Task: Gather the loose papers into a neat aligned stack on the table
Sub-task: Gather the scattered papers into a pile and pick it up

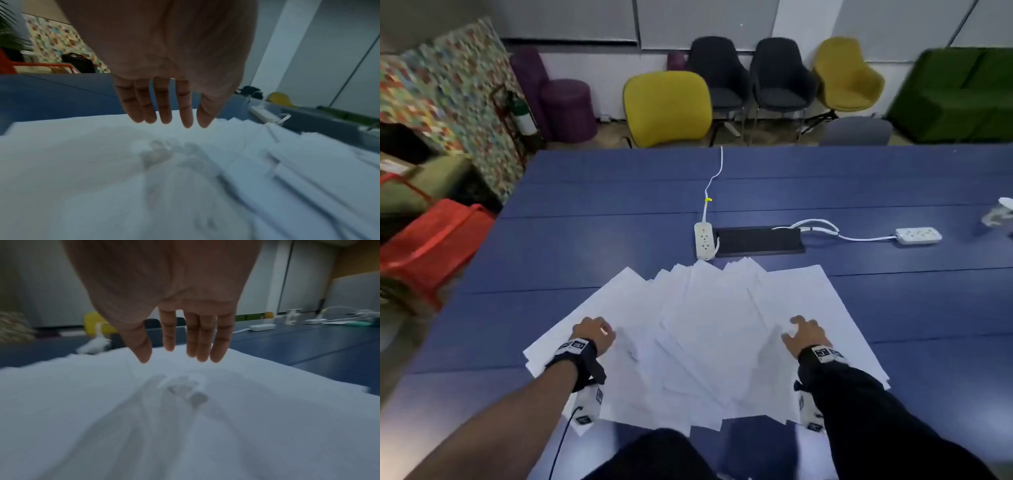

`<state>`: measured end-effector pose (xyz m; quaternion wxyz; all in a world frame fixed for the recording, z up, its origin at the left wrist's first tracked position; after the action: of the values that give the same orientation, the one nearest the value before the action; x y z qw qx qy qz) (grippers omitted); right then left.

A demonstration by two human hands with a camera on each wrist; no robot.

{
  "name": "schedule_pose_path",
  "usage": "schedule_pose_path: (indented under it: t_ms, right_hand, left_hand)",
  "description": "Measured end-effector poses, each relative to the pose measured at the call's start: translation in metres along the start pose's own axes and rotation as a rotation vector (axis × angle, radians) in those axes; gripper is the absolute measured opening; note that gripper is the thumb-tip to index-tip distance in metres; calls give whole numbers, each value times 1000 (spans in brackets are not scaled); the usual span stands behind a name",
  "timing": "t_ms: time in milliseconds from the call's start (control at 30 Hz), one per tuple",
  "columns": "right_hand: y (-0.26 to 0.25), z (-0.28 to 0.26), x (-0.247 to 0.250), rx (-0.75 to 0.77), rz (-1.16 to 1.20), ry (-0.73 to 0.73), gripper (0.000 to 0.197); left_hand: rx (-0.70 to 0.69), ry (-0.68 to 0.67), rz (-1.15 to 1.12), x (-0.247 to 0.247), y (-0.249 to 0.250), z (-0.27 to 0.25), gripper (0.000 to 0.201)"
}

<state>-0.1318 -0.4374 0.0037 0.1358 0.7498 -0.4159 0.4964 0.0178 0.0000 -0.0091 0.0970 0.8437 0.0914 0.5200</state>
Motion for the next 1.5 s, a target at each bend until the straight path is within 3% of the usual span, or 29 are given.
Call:
schedule_pose_path:
  t_ms: [133, 267, 400, 500, 700, 833, 1000, 1133, 1233, 1333, 1400, 1500]
  right_hand:
    - [47, 10, 2, -268, -61, 36, 75]
    - [45, 18, -20, -306, -94, -96, 93]
    - [24, 21, -24, -249, -180, -78, 100]
    - [8, 26, -13, -211, -163, -59, 100]
    - [38, 40, -4, -386, 15, 178, 105]
    - [74, 45, -16, -533, 68, 62, 114]
    - [71, 39, -24, -393, 9, 23, 105]
    - [28, 32, -31, -159, 237, -145, 99]
    - [16, 30, -28, -165, 224, -12, 85]
    - [20, 21, -22, -280, 206, 161, 88]
    - [15, 12, -30, -327, 198, 76, 95]
    - [-4, 6, -54, -139, 131, -92, 99]
  left_hand:
    - [112, -153, 136, 1, -37, 1, 47]
    - [137, -70, 68, 1, -37, 16, 58]
    - [176, -49, 40, -17, -20, 20, 85]
    - [154, -64, 110, -38, 3, 8, 85]
    - [203, 15, 39, -18, -1, 9, 83]
    - [266, -30, -82, -9, -53, 21, 84]
    - [296, -52, 29, -20, -50, 10, 99]
    - [180, -133, -122, -35, -6, 7, 104]
    - [219, -90, -112, -30, 9, 5, 103]
    - [175, -58, -58, -22, 1, 1, 93]
    - [113, -114, -7, -29, -4, 0, 91]
    - [14, -174, 30, -40, 9, -8, 92]
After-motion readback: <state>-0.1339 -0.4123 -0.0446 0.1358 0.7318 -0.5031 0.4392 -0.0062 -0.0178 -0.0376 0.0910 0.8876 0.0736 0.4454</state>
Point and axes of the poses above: each hand's wrist, its own z-axis towards the middle knuckle, its own x-axis out of the back of the hand, y = z × x, the point moved 2 cm from there along z, towards the middle knuckle, and after that the axes turned 4 degrees about -x, right-handed, at the moved point
